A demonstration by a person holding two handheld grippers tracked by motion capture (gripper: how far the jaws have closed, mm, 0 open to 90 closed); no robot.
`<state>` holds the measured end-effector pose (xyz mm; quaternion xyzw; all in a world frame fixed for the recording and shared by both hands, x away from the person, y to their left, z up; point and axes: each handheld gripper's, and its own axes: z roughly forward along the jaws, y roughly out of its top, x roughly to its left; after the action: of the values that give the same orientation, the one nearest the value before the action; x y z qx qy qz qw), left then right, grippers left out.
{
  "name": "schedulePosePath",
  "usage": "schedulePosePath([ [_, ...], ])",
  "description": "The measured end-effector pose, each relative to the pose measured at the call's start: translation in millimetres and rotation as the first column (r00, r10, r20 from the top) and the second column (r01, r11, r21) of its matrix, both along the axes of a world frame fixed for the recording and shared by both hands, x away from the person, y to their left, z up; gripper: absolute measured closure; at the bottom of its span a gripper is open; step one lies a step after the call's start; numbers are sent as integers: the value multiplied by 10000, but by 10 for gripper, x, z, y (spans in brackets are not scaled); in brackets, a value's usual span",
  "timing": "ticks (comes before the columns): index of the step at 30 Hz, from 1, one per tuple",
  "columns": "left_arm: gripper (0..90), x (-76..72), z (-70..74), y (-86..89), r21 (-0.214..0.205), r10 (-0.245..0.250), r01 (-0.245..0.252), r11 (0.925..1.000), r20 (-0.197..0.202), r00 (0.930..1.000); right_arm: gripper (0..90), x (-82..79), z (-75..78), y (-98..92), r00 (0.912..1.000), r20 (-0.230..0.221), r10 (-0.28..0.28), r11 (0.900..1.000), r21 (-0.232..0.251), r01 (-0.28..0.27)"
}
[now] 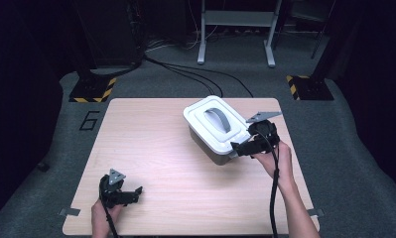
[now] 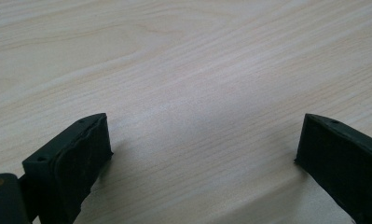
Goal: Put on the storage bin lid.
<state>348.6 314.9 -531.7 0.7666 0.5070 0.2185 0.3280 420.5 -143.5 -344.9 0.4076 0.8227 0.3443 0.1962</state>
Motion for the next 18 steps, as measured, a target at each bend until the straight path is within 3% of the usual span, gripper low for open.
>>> schedulePosePath([
  [8, 30, 0, 0, 0, 1, -1, 1, 10000, 0, 10000, 21, -225, -329, -134, 9990, -318, -313, 9995, -9, 313],
  [18, 30, 0, 0, 0, 0, -1, 1, 10000, 0, 10000, 2, -353, -840, -272, 9943, -981, -424, 9991, -38, 422],
])
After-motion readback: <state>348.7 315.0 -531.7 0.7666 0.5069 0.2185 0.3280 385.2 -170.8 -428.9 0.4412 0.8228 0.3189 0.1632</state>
